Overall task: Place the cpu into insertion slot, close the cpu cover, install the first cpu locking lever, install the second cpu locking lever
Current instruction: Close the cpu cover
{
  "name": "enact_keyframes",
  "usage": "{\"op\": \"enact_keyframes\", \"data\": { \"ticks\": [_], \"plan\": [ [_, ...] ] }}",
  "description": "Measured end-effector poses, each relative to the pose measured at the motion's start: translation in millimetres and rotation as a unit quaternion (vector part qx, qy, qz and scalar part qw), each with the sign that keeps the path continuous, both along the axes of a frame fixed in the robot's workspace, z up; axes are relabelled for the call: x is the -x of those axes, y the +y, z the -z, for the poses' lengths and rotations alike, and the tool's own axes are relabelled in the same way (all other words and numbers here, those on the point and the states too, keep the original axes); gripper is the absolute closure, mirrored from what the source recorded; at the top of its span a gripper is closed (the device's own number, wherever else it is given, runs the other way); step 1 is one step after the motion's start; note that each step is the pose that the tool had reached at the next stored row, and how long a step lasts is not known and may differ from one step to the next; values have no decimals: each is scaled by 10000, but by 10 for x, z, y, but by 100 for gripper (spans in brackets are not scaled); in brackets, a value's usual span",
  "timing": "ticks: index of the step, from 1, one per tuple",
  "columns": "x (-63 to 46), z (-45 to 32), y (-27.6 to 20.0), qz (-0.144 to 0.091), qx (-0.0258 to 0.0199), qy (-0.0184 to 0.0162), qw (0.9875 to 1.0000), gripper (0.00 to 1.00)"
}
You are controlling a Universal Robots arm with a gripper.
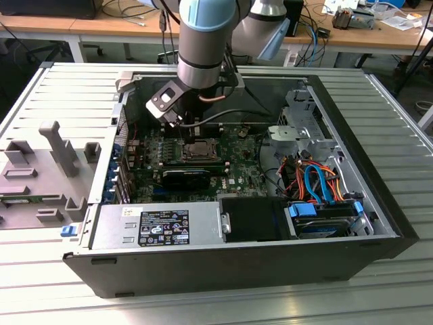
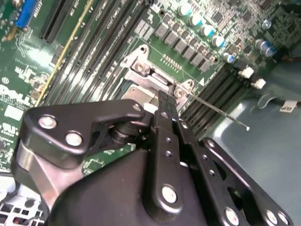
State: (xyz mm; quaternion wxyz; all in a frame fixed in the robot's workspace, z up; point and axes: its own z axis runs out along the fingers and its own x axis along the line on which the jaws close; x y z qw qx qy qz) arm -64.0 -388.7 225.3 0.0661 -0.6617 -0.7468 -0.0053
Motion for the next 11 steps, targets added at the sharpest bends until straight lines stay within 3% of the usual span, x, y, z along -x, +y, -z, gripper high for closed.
{"op": "enact_keyframes", "data": {
  "ticks": [4, 9, 11],
  "plan": [
    [-94, -6, -1, -1, 3, 72, 10000, 89],
    [-104, -141, 0, 0, 3, 73, 10000, 89],
    [-105, -147, 0, 0, 5, 73, 10000, 89]
  ]
}}
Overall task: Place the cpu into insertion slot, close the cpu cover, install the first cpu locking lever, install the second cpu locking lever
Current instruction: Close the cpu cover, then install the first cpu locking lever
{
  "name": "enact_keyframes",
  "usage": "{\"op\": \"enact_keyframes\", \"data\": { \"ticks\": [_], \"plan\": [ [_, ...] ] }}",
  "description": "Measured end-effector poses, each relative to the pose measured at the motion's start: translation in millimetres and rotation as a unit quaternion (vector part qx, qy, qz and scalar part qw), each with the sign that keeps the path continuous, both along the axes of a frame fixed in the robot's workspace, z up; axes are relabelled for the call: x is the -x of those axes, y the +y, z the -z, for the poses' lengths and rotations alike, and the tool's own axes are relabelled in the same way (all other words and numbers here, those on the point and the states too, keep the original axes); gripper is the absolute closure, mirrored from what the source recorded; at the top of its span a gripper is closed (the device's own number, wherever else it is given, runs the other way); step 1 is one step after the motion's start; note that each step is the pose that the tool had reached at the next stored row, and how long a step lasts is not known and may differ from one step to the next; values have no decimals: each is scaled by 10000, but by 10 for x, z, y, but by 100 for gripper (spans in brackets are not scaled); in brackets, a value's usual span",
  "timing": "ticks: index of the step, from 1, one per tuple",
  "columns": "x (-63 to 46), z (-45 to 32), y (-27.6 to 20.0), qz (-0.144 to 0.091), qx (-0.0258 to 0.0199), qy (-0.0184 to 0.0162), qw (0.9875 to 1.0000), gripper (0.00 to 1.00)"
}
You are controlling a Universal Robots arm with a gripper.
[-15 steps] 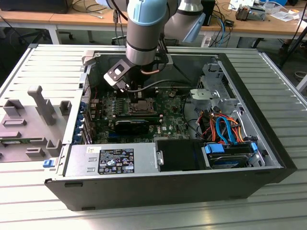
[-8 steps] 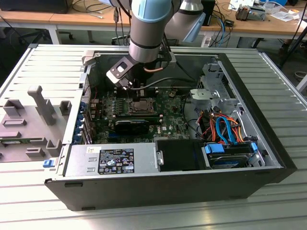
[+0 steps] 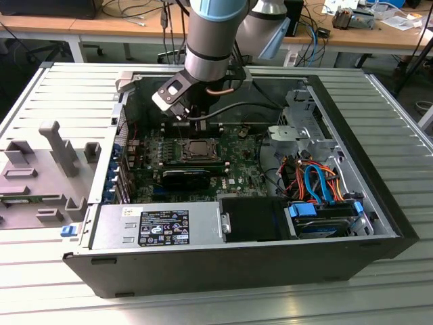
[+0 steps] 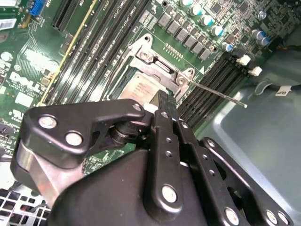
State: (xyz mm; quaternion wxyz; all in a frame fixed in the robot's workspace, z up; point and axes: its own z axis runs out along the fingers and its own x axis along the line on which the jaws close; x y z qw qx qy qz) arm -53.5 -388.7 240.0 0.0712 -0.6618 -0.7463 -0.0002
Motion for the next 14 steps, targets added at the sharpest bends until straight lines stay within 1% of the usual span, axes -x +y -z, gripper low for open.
{"op": "enact_keyframes", "data": {
  "ticks": [14],
  "plan": [
    [0, -5, 0, -5, 1, 0, 10000, 89]
  ]
}}
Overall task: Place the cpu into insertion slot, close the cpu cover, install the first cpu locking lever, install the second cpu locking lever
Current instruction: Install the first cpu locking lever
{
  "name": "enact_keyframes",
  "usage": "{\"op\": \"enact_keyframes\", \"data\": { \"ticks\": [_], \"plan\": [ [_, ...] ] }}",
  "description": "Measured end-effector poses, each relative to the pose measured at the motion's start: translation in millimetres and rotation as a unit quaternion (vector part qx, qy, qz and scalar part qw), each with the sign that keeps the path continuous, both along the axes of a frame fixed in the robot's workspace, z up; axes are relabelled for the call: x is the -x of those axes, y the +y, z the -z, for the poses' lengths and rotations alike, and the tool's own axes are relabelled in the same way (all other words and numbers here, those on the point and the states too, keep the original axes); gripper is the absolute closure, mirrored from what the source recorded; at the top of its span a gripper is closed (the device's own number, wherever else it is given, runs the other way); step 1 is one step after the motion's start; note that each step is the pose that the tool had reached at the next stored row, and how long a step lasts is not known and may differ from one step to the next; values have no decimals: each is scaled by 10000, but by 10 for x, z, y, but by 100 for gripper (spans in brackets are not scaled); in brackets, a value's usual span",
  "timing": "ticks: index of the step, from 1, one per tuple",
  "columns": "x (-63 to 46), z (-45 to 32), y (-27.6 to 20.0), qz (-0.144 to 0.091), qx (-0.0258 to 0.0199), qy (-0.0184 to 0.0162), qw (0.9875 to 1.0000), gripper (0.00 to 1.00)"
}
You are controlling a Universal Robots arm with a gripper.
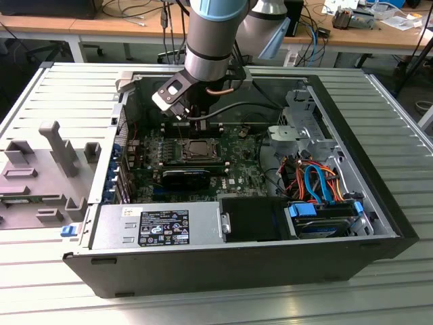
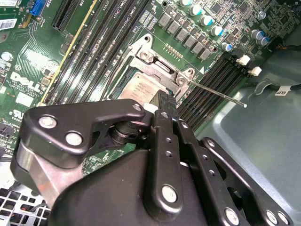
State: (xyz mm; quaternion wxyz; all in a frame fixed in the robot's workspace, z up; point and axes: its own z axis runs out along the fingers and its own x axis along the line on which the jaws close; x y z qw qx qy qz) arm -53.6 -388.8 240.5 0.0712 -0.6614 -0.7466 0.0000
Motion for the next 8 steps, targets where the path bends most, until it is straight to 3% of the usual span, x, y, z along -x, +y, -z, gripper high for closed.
{"op": "enact_keyframes", "data": {
  "ticks": [8],
  "plan": [
    [0, 0, 0, -178, 0, 0, 9998, 89]
  ]
}}
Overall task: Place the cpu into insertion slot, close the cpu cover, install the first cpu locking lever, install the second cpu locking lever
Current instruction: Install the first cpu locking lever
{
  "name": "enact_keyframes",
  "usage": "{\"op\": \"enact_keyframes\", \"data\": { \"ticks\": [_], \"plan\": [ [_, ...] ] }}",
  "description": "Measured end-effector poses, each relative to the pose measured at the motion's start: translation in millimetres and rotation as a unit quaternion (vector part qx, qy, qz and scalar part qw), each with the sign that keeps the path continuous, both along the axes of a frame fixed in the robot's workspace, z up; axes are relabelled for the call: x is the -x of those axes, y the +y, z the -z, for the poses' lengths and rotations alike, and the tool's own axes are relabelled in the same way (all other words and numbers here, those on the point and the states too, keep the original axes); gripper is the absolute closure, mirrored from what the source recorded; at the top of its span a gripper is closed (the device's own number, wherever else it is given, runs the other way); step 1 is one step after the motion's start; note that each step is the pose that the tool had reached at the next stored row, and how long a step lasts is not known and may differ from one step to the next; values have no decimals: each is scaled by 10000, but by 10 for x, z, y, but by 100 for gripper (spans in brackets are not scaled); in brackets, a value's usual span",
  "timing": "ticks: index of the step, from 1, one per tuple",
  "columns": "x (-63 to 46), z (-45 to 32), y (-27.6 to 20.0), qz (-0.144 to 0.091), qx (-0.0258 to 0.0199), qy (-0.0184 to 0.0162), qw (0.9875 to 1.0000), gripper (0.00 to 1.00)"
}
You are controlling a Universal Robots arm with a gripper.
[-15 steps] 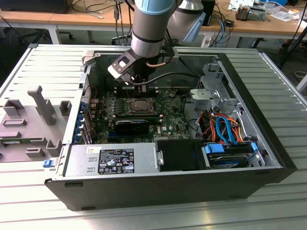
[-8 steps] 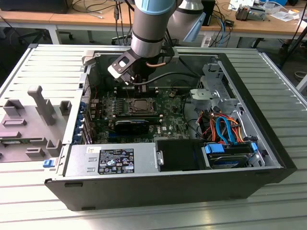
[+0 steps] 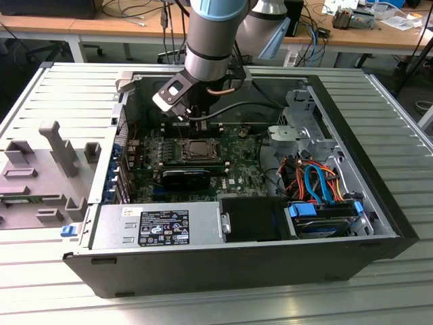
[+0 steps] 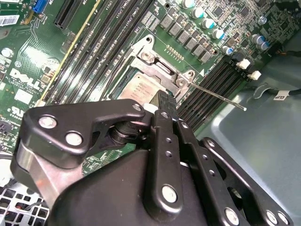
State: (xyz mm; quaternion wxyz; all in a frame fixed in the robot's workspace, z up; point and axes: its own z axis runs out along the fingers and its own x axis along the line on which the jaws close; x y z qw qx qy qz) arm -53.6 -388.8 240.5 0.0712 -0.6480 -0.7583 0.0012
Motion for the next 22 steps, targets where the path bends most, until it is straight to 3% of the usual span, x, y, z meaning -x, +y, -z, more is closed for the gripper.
{"op": "enact_keyframes", "data": {
  "ticks": [22],
  "plan": [
    [0, 0, 0, -453, 0, 0, 9990, 89]
  ]
}}
